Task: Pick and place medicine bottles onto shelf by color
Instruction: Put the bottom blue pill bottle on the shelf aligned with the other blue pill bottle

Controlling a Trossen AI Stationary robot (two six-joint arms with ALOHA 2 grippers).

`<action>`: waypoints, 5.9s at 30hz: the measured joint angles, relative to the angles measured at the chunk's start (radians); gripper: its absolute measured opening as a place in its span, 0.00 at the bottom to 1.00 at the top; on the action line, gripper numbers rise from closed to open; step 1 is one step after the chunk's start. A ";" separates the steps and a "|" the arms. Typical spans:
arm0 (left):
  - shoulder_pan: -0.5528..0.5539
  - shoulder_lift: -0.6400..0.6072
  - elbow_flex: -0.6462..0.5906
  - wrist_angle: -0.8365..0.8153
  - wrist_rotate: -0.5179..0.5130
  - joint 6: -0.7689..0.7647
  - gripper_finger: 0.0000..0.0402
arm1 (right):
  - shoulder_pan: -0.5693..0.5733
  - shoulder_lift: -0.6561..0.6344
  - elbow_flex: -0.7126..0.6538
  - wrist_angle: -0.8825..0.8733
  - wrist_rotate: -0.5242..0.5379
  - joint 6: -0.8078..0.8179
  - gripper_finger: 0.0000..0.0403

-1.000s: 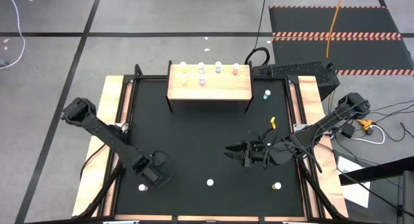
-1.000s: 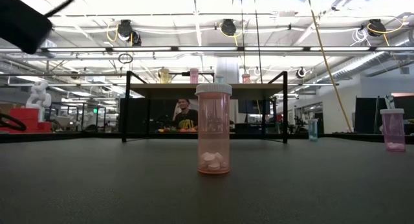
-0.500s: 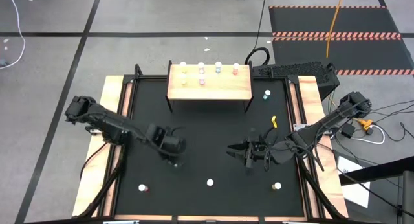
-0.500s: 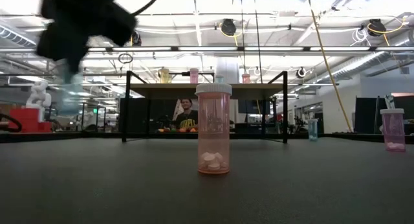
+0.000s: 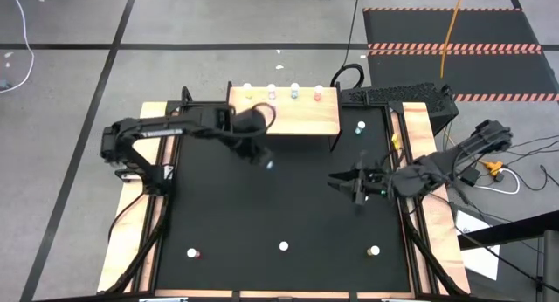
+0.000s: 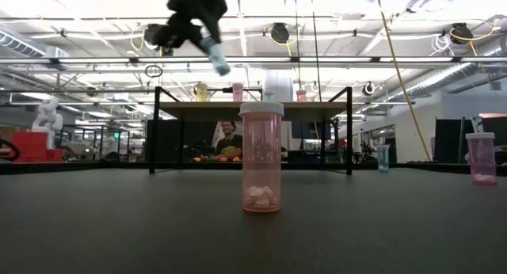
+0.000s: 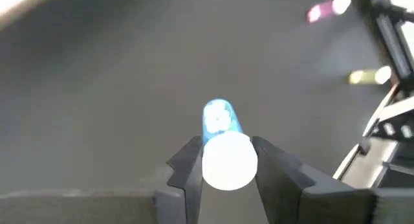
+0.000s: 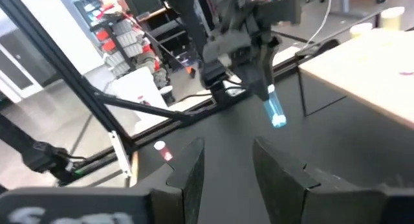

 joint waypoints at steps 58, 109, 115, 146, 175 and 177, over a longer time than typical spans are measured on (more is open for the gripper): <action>0.127 0.401 0.830 -0.279 -0.146 1.305 0.30 | -0.653 0.147 -0.001 0.163 -0.321 -0.395 0.60; 0.075 0.365 0.830 -0.287 0.024 0.998 0.31 | -0.655 0.300 0.001 0.432 -0.631 -0.420 0.25; 0.071 0.355 0.829 -0.223 -0.026 0.975 0.49 | -0.655 0.293 0.001 0.502 -0.616 -0.413 0.25; 0.132 0.286 0.829 0.136 0.152 0.806 0.49 | -0.686 0.195 0.000 0.674 -0.527 -0.514 0.25; 0.133 0.314 0.829 0.172 0.142 0.773 0.44 | -0.685 0.187 0.000 0.677 -0.550 -0.521 0.25; 0.136 0.314 0.829 0.170 0.142 0.768 0.41 | -0.685 0.184 0.000 0.678 -0.551 -0.521 0.25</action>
